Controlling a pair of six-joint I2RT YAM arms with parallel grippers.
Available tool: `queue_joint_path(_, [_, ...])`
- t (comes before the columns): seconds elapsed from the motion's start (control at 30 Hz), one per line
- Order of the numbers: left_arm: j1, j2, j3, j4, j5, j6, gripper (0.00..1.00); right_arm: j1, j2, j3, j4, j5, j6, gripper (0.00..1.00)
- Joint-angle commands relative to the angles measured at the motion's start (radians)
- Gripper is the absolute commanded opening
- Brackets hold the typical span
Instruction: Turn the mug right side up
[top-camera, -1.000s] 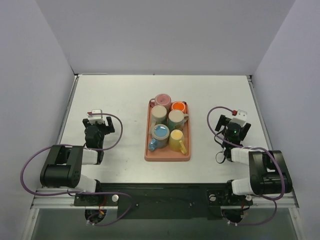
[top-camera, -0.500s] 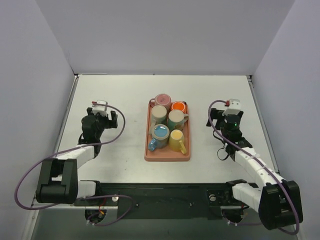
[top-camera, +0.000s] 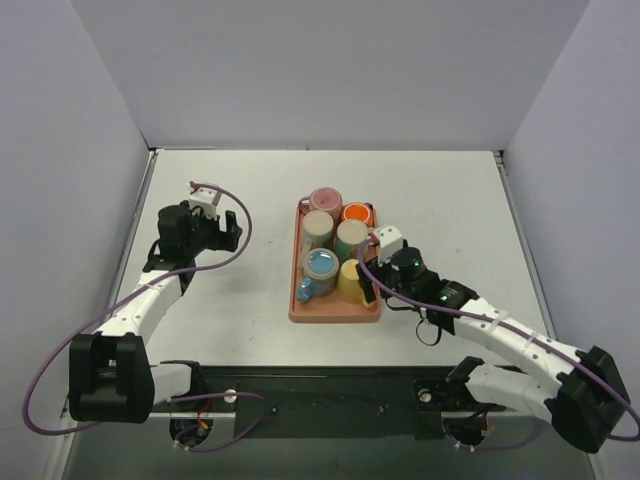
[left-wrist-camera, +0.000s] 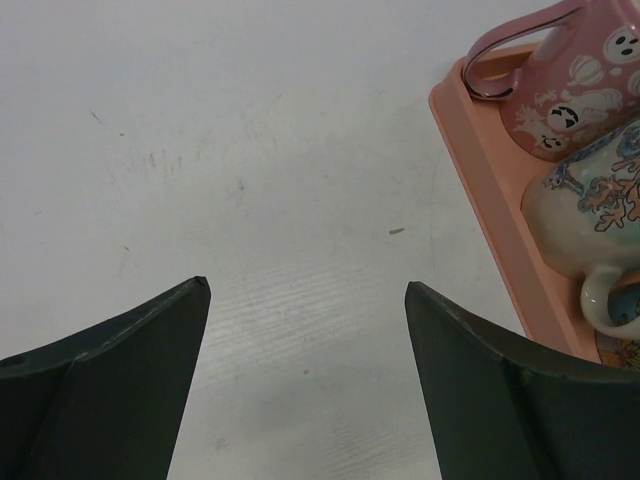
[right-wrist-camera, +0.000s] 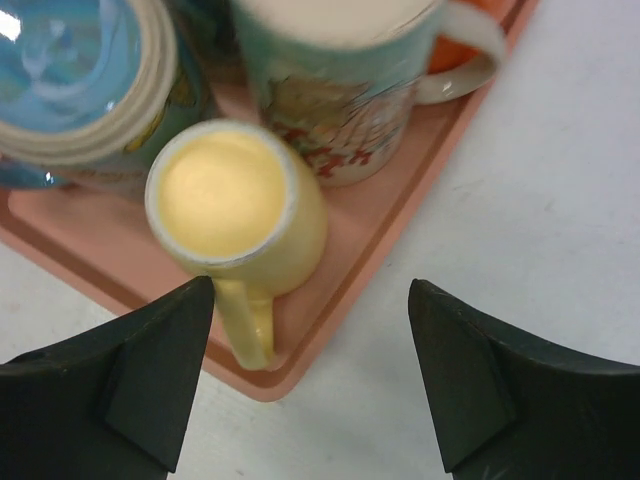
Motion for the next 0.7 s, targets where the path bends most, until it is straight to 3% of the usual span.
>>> queue_joint_path(0.0, [0.008, -0.029, 0.032, -0.07, 0.025, 0.006, 0.9, 0.082, 0.115, -0.014, 0.027, 0.061, 0.009, 0.73])
queue_joint_path(0.23, [0.008, -0.027, 0.033, -0.08, 0.035, 0.009, 0.9, 0.182, 0.178, -0.023, 0.056, 0.18, -0.011, 0.67])
queue_joint_path(0.37, [0.008, -0.019, 0.038, -0.077, 0.045, 0.005, 0.9, 0.189, 0.203, -0.048, 0.096, 0.236, 0.015, 0.41])
queue_joint_path(0.47, [0.008, -0.018, 0.036, -0.08, 0.047, 0.005, 0.9, 0.192, 0.212, -0.046, 0.095, 0.23, 0.018, 0.28])
queue_joint_path(0.57, [0.008, -0.019, 0.038, -0.084, 0.05, 0.011, 0.9, 0.191, 0.22, -0.036, 0.066, 0.234, 0.024, 0.01])
queue_joint_path(0.67, [0.008, -0.019, 0.052, -0.112, 0.058, 0.023, 0.9, 0.191, 0.195, -0.008, -0.001, 0.228, 0.052, 0.0])
